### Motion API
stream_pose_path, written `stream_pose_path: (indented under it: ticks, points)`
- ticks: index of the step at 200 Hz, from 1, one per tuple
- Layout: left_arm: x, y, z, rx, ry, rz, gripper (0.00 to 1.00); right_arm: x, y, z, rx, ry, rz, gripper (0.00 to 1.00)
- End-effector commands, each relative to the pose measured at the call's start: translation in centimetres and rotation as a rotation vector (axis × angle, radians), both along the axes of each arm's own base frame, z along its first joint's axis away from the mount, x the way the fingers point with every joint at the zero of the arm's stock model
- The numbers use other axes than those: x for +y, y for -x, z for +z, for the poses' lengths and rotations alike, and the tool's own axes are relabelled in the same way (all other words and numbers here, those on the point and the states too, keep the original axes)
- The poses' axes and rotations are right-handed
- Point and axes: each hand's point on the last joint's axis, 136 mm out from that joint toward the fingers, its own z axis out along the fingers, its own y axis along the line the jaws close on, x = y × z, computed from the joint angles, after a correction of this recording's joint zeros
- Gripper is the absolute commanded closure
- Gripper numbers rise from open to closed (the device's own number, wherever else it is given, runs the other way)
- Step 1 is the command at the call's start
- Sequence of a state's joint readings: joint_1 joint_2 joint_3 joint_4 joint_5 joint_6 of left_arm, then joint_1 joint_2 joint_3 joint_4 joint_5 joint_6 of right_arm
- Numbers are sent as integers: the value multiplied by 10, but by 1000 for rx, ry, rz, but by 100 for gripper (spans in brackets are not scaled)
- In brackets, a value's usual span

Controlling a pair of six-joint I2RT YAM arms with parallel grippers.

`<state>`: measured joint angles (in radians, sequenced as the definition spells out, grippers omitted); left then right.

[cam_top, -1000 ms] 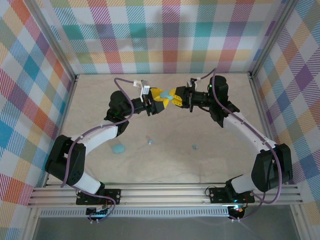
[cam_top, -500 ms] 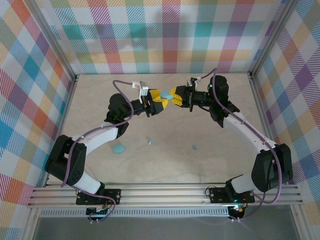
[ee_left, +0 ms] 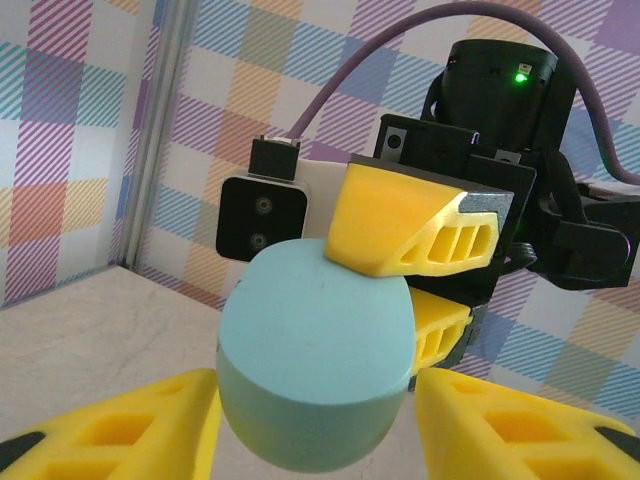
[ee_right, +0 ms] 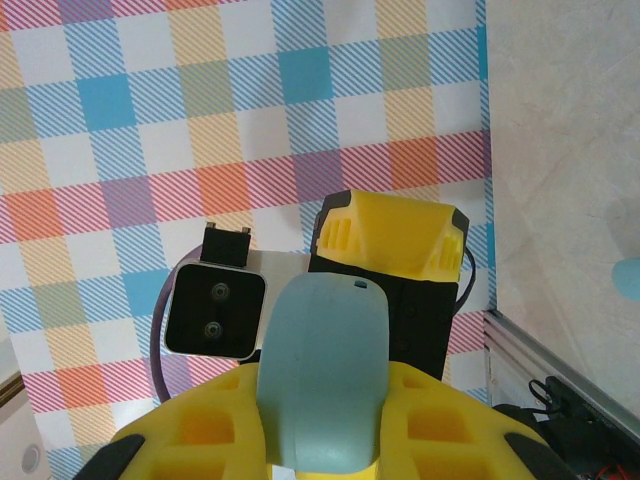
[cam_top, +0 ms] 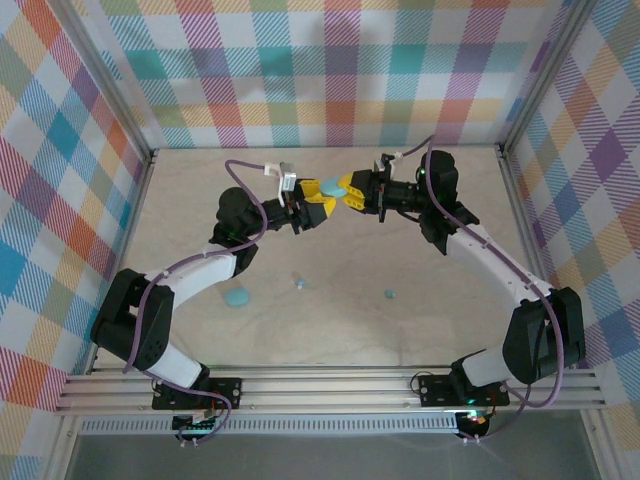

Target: Insert the wireless bluetooth earbuds into the charging case

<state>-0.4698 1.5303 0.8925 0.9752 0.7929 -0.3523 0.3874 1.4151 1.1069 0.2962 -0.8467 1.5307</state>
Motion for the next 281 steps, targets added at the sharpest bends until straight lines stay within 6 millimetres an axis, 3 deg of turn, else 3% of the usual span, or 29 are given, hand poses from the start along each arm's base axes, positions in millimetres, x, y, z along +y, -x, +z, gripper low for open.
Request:
stream_pose_path:
  ticks: [1,71,107,122,142,162,191,230,258,281]
  points:
    - [-3,5,11,-43,23,-23,48,0,9,13,-47,-23,20,89]
    - [-4,7,19,-55,34,-36,68,6,15,12,-50,-21,60,89]
    - [-3,7,23,-62,41,-33,68,6,17,9,-46,-18,77,88]
    - [-3,8,25,-64,41,-35,70,6,18,8,-43,-13,81,77]
    - [-3,8,24,-59,31,-39,73,5,19,7,-51,4,82,70]
    - [-3,10,19,-52,12,-34,76,2,20,10,-62,24,79,54]
    - [1,14,16,-48,-29,-11,76,-17,17,28,-131,59,34,42]
    - [9,29,5,-47,-162,-9,78,-56,26,55,-369,226,-55,30]
    - [17,44,3,-55,-218,-25,81,-73,41,72,-724,403,-105,28]
    - [22,54,5,-60,-245,-36,83,-73,60,73,-1056,508,-62,29]
